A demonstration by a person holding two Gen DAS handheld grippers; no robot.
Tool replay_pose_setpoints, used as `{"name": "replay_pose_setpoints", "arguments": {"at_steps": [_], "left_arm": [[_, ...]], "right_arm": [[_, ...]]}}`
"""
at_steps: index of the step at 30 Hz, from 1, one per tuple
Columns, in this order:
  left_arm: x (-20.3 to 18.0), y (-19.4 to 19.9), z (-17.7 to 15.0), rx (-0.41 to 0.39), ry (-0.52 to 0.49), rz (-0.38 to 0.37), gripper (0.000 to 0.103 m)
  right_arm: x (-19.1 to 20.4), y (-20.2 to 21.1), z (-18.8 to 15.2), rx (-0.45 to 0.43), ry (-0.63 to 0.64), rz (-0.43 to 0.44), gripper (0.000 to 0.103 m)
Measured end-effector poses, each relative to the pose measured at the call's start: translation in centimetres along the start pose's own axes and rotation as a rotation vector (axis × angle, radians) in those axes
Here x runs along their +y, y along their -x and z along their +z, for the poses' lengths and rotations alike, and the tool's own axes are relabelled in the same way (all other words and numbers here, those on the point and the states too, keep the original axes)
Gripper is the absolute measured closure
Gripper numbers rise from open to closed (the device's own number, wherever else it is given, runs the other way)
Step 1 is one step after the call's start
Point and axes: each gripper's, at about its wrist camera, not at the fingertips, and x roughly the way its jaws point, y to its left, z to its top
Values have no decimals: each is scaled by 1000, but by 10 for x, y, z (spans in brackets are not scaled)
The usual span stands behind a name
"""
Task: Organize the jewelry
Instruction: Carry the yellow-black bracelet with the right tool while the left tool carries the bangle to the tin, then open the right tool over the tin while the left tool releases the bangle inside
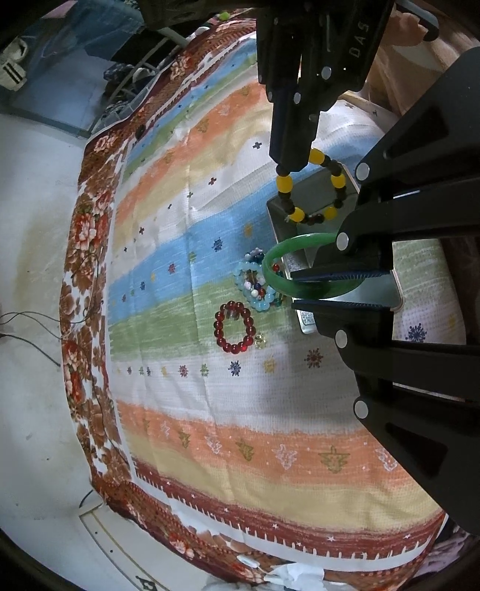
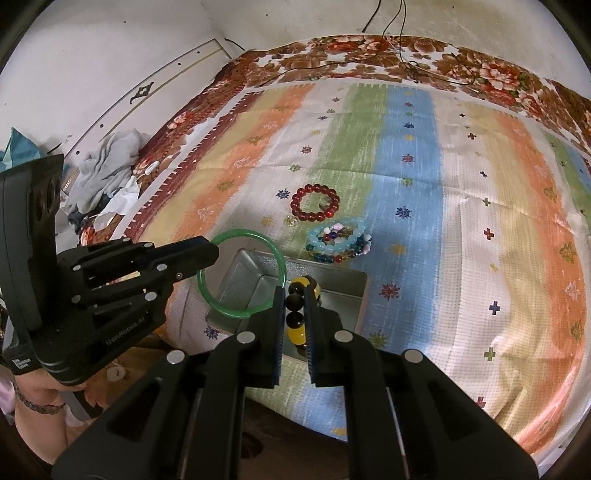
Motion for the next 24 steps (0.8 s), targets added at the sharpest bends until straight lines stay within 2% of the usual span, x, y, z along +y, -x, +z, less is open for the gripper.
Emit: {"name": "replay_pose_setpoints", "arguments": {"at_steps": [11, 16, 20, 24], "left_arm": [[-7, -12, -4, 44, -26, -3, 92], [-9, -14, -4, 52, -28, -13, 92], [-5, -15, -2, 49, -16, -13, 86], [5, -10, 3, 37, 15, -13, 74]], "right_arm": [[-3, -6, 0, 30, -9, 2, 90], [-5, -7, 1, 31, -14, 0, 78], [-5, -7, 0, 32, -12, -1, 73], [-8, -8, 1, 32, -17, -1, 71]]}}
